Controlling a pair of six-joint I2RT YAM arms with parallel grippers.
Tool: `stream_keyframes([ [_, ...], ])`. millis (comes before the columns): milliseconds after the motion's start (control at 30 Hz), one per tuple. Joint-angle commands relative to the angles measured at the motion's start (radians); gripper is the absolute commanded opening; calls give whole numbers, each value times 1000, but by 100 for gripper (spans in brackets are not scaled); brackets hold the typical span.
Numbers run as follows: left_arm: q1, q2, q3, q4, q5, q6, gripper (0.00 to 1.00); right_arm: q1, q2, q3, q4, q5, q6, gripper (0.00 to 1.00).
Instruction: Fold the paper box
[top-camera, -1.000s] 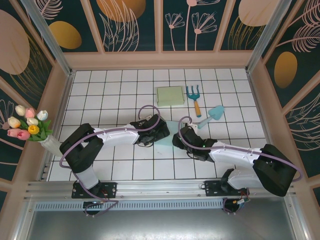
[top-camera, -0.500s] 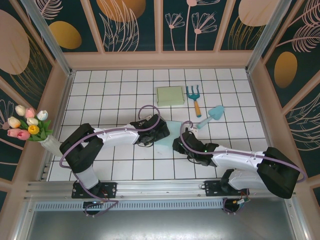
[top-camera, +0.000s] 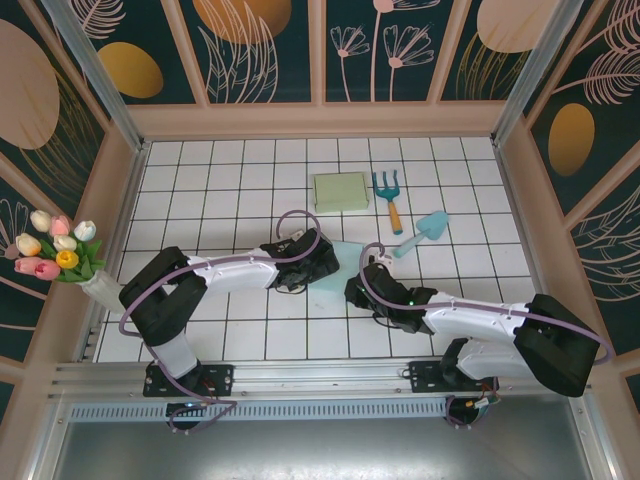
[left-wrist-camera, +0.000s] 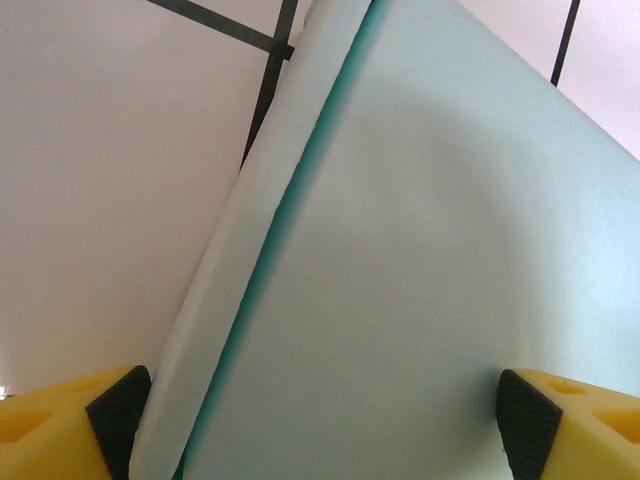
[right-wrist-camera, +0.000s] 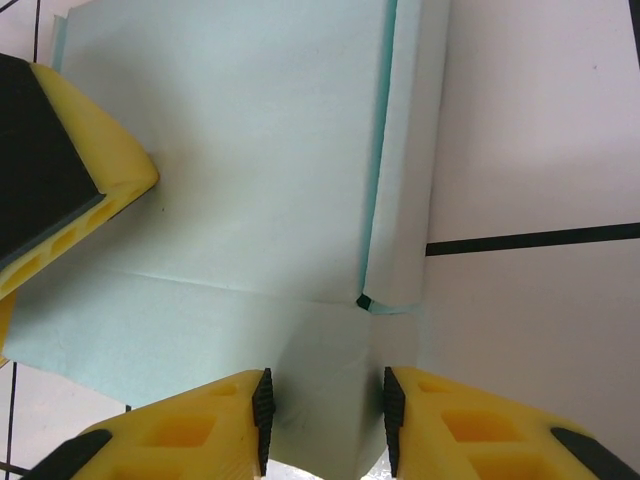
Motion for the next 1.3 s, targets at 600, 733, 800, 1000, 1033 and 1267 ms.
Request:
stream_keyframes([
  [600, 4, 30, -32, -100, -56, -6, 89, 12, -4, -54, 76, 38, -45, 33],
  [733, 4, 30, -35, -99, -58, -6, 89, 12, -6, -73, 101, 61, -62, 34],
  [800, 3, 36, -35, -95, -55, -5, 89, 13, -5, -88, 126, 68, -70, 34],
  [1000, 4, 46, -27, -106, -56, 0, 89, 12, -2, -130, 207, 70, -101, 32],
  [1033, 4, 46, -27, -108, -58, 1, 89, 12, -3, -132, 211, 66, -102, 32],
  [1267, 2, 48, -38, -105, -63, -2, 89, 12, -4, -164, 269, 112, -138, 28],
])
